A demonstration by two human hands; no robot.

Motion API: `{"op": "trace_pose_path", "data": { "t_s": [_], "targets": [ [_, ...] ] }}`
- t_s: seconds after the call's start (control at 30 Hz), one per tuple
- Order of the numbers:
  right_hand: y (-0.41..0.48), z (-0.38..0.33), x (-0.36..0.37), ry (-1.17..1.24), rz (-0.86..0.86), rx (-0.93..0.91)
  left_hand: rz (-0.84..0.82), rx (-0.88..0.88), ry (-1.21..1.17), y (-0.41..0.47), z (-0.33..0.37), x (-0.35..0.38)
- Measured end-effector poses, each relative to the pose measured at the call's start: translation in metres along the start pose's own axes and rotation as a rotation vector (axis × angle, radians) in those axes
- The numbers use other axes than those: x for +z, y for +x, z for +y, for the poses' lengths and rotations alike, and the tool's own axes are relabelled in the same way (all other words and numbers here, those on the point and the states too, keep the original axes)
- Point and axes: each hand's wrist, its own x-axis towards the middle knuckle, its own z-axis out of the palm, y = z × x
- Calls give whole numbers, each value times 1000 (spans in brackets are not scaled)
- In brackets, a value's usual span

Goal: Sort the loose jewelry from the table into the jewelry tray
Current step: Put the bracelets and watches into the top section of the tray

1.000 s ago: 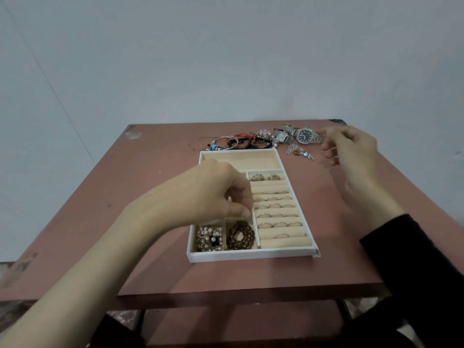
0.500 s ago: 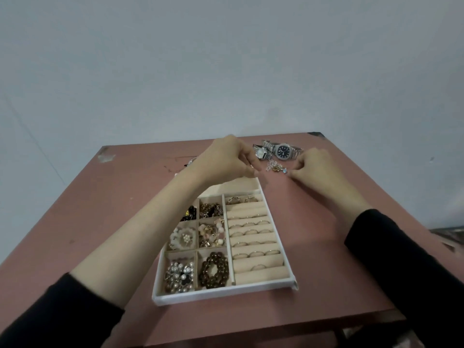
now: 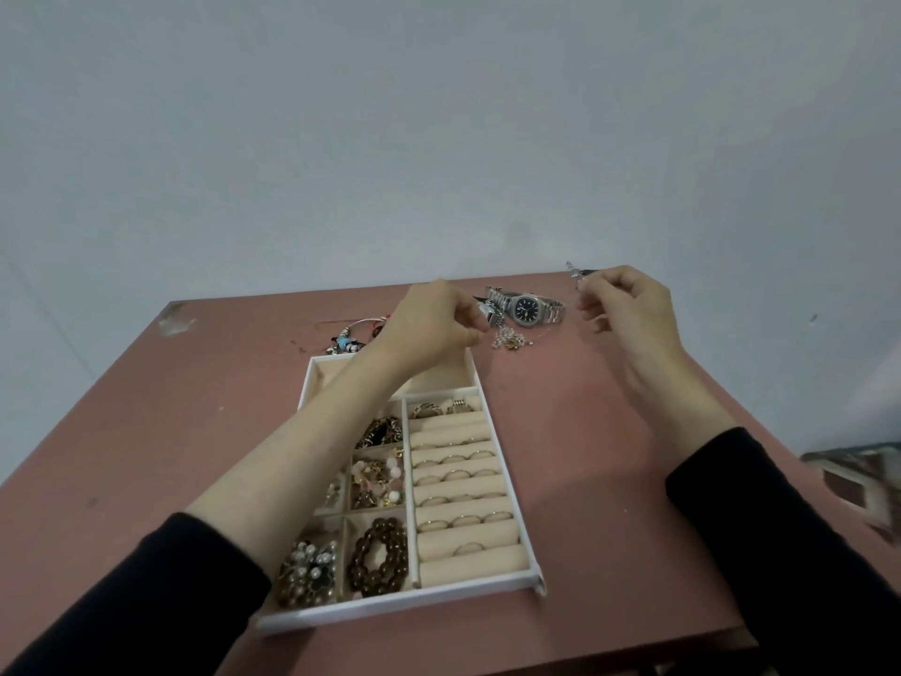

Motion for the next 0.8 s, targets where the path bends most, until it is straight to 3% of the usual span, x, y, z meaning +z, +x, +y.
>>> {"op": "trace_pose_path", "data": {
  "t_s": [0.33, 0.6, 0.8],
  "targets": [
    [0, -9, -6, 191, 99, -90, -108, 112, 386, 28, 18, 38],
    [0, -6, -2, 173, 67, -85, -116, 155, 423, 31, 21, 38],
    [-2, -3, 1, 148, 31, -83, -149, 216, 604, 25, 27, 35]
  ]
}}
